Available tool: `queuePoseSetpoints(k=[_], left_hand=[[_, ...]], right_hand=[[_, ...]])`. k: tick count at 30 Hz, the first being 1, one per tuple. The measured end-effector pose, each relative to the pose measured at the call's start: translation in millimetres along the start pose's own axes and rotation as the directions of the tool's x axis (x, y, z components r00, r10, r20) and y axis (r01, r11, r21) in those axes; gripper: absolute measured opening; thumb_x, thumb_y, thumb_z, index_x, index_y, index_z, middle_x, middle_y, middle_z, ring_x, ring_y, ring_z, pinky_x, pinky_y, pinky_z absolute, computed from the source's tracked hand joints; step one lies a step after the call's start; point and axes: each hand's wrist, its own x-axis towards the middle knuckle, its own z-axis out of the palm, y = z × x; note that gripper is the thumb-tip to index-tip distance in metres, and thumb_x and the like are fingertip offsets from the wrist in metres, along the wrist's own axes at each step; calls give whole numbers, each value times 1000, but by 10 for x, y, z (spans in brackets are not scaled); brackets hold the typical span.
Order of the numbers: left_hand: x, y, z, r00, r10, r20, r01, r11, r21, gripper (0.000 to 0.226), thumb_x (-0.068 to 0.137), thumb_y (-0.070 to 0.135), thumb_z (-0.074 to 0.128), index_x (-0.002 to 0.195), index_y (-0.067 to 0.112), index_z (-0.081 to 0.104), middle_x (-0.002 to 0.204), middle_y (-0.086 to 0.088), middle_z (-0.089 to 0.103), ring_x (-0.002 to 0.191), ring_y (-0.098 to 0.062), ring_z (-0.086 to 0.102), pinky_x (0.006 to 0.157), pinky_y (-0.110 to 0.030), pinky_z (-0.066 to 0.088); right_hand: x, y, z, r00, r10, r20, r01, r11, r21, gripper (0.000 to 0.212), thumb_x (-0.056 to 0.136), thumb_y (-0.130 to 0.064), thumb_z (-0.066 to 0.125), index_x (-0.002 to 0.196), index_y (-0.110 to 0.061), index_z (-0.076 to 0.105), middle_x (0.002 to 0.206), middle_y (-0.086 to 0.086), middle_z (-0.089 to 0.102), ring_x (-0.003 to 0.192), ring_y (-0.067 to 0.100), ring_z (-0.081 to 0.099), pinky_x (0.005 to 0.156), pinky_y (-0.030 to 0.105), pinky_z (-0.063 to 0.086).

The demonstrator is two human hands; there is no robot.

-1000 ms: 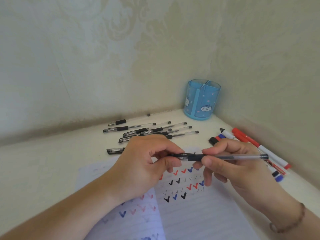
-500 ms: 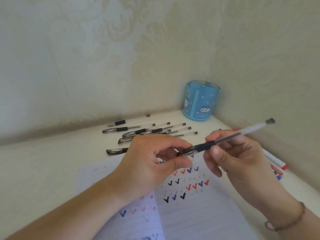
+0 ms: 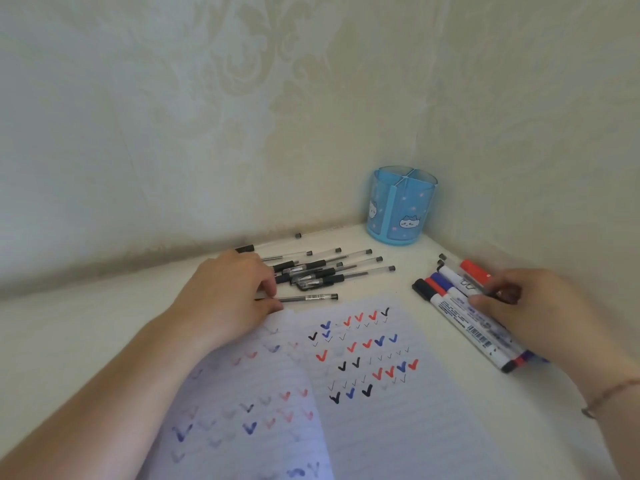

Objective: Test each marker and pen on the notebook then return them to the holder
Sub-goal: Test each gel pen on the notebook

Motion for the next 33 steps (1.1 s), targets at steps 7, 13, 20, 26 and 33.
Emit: queuePoseSetpoints(k=[7, 13, 20, 26, 33], left_hand=[[-13, 77, -40, 994, 73, -84, -79, 994, -74, 8, 83, 35, 70, 80, 28, 66, 86, 14, 61, 88, -13, 57, 79, -33, 47], [-152, 446, -55, 923, 313, -222, -357, 912, -201, 21, 86, 49, 54, 88, 30, 63, 88, 18, 62, 76, 0, 57, 70, -20, 46], [-144, 439, 11, 933, 308, -184, -355, 869, -345, 31, 89, 56, 48, 98, 32, 65, 88, 18, 65, 78, -3, 60, 71, -29, 52], [-237, 609, 5, 912, 356, -203, -410, 798, -441, 21, 90, 48, 54, 95, 29, 62, 73, 11, 64, 68, -11, 61, 61, -33, 50], [-241, 612, 0, 957, 275, -92, -272, 739, -616, 6, 86, 35, 69, 86, 29, 71, 70, 10, 69, 61, -13, 62, 56, -26, 49]], right_hand=[[-33, -61, 54, 979, -101, -180, 103, 995, -1, 32, 75, -59, 59, 95, -36, 69, 86, -11, 61, 82, 20, 59, 72, 38, 52], [-427, -551, 213, 795, -556, -244, 601, 776, 191, 48, 83, -70, 46, 118, -40, 60, 97, -26, 61, 87, 3, 55, 71, 22, 45], [-417, -570, 202, 872, -425, -242, 474, 613, 632, 5, 76, -43, 73, 80, -40, 75, 73, -16, 72, 63, 11, 60, 54, 19, 42], [-532, -699, 243, 906, -423, -8, 143, 288, 947, 48, 53, -60, 84, 79, -21, 73, 61, 12, 67, 49, 21, 56, 44, 25, 41], [-497, -710, 254, 872, -490, 15, 136, 271, 953, 37, 61, -47, 84, 68, -13, 71, 65, 16, 70, 45, 24, 60, 42, 24, 43]])
